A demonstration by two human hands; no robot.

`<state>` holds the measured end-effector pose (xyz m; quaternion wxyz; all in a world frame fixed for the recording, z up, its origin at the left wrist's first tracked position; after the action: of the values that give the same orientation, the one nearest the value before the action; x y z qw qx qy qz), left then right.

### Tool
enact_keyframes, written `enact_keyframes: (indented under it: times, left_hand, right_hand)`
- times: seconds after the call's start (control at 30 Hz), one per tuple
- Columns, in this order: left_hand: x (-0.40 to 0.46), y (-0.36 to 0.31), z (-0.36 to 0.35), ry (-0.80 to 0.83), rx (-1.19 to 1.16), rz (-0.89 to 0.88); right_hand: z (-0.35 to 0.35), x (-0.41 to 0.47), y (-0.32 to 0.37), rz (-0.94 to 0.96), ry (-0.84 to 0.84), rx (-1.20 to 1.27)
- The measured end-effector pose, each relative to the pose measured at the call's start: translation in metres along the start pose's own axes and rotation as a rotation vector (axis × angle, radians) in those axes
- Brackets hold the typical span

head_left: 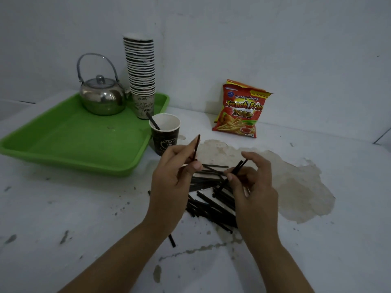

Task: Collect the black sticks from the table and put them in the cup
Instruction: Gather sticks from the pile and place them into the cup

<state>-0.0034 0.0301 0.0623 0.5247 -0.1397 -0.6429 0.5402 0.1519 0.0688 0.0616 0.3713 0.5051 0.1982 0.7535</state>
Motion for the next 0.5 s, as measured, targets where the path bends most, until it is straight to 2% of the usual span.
enact_keyframes:
  times: [0.1, 0.3, 0.5]
  left_hand:
    - [0.002, 0.009, -0.001, 0.030, 0.030, 0.051]
    - [0.001, 0.014, -0.004, 0.153, -0.070, 0.122]
    - [0.016, 0.011, 0.016, 0.099, -0.303, 0.175]
  right_hand:
    - [-0.007, -0.002, -0.003, -0.010, 0.049, -0.026]
    - [-0.015, -0.006, -0.006, -0.005, 0.097, -0.056]
    - [-0.016, 0.009, -0.006, -0.041, 0.066, 0.006]
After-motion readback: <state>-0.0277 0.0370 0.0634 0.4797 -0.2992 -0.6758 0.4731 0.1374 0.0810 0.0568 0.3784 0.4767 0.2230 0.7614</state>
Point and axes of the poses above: each hand's wrist, its own x-axis towards the middle knuckle, its own z-axis out of the back of the hand, y = z × x, the point moved 7 cm from there along x, towards the middle knuckle, and after that the axes turned 4 degrees about z, right-handed, at the moved point
